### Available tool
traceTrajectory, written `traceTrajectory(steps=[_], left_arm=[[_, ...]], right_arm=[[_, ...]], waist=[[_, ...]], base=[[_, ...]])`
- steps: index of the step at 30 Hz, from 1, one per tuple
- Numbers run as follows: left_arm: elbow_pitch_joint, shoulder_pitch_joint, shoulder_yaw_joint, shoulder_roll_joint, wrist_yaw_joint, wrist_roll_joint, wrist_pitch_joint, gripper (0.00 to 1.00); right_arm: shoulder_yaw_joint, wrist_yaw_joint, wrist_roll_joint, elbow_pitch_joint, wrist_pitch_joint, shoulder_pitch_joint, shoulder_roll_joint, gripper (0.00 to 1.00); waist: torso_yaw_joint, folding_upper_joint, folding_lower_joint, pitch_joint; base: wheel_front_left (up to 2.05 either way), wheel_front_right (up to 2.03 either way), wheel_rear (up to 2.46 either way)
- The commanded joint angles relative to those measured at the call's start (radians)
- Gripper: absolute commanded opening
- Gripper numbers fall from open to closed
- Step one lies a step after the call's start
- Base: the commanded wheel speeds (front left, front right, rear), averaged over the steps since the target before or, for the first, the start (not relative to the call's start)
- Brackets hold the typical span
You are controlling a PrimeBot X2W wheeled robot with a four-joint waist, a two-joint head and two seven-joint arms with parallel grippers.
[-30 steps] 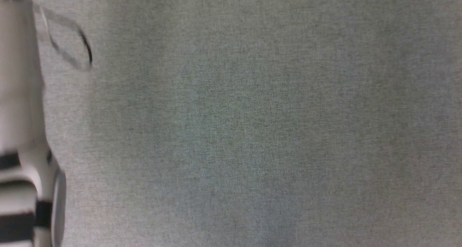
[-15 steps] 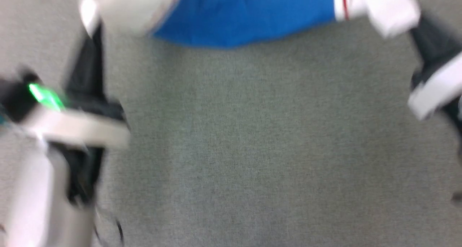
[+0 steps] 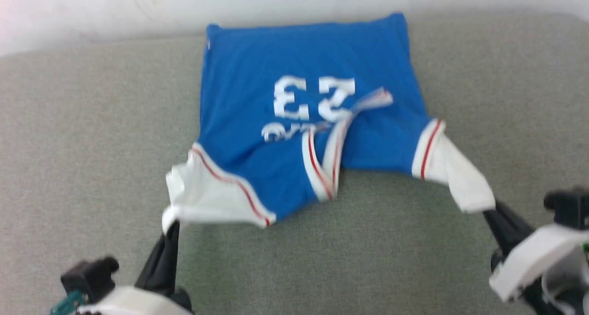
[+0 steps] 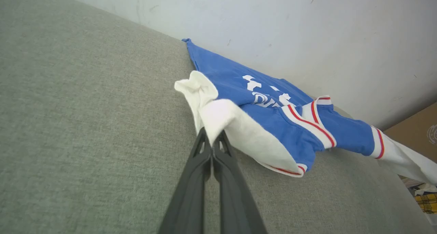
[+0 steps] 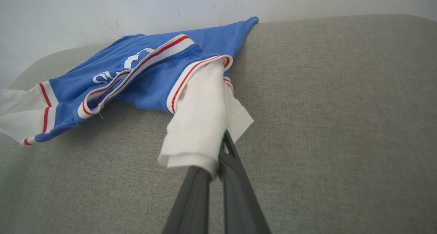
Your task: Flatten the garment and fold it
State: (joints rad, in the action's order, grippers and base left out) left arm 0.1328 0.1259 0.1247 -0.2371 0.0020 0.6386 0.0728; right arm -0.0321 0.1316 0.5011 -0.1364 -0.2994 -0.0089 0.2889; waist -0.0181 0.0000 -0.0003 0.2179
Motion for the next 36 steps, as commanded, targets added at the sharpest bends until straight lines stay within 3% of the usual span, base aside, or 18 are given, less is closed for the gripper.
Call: traceTrajectory(steps=[1, 5, 15, 22, 27, 28, 29, 30, 31, 36], left_arm=[[-0.009, 0.034, -0.006, -0.004, 0.006, 0.010, -0.003, 0.00], [-0.014, 0.111, -0.019, -0.016, 0.007, 0.039, -0.023, 0.00], [0.020, 0.247, -0.034, -0.069, 0.032, 0.088, -0.133, 0.00], [0.036, 0.290, -0.023, -0.086, 0.054, 0.091, -0.184, 0.00], [0.027, 0.256, 0.001, -0.079, 0.055, 0.074, -0.183, 0.00], [0.025, 0.249, 0.006, -0.077, 0.054, 0.073, -0.184, 0.00], [0.023, 0.243, 0.009, -0.075, 0.053, 0.073, -0.184, 0.00], [0.023, 0.239, 0.011, -0.074, 0.053, 0.073, -0.185, 0.00], [0.023, 0.236, 0.012, -0.074, 0.053, 0.074, -0.186, 0.00], [0.048, 0.233, -0.001, -0.084, 0.058, 0.072, -0.181, 0.00]], right_arm=[[0.015, -0.001, 0.003, -0.009, -0.003, 0.043, -0.014, 0.00], [0.049, -0.001, 0.019, -0.016, -0.022, 0.149, -0.031, 0.00], [0.120, -0.001, 0.070, -0.068, -0.160, 0.355, 0.025, 0.00], [0.161, -0.001, 0.045, -0.086, -0.208, 0.405, 0.035, 0.00], [0.130, -0.001, 0.043, -0.056, -0.204, 0.387, 0.020, 0.00], [0.124, -0.001, 0.041, -0.046, -0.201, 0.383, 0.019, 0.06], [0.121, -0.001, 0.037, -0.039, -0.197, 0.378, 0.017, 0.32], [0.122, -0.001, 0.034, -0.032, -0.194, 0.372, 0.014, 0.72], [0.122, -0.001, 0.030, -0.029, -0.196, 0.367, 0.014, 1.00], [0.161, -0.001, 0.051, -0.116, -0.195, 0.267, 0.038, 1.00]], waist=[[-0.002, 0.0000, 0.0003, -0.073], [-0.007, 0.0000, 0.0003, -0.116], [-0.013, 0.0000, 0.0003, -0.164], [-0.008, 0.0000, 0.0003, -0.162], [0.001, 0.0000, 0.0003, -0.164], [0.003, 0.0000, 0.0003, -0.165], [0.005, 0.0000, 0.0003, -0.166], [0.006, 0.0000, 0.0003, -0.167], [0.006, 0.0000, 0.0003, -0.168], [0.006, 0.0000, 0.0003, -0.146]], base=[[0.00, 0.00, 0.00], [0.00, 0.00, 0.00], [0.00, 0.00, 0.00], [0.00, 0.00, 0.00], [0.00, 0.00, 0.00], [0.00, 0.00, 0.00], [0.00, 0.00, 0.00], [0.00, 0.00, 0.00], [0.00, 0.00, 0.00], [0.00, 0.00, 0.00]])
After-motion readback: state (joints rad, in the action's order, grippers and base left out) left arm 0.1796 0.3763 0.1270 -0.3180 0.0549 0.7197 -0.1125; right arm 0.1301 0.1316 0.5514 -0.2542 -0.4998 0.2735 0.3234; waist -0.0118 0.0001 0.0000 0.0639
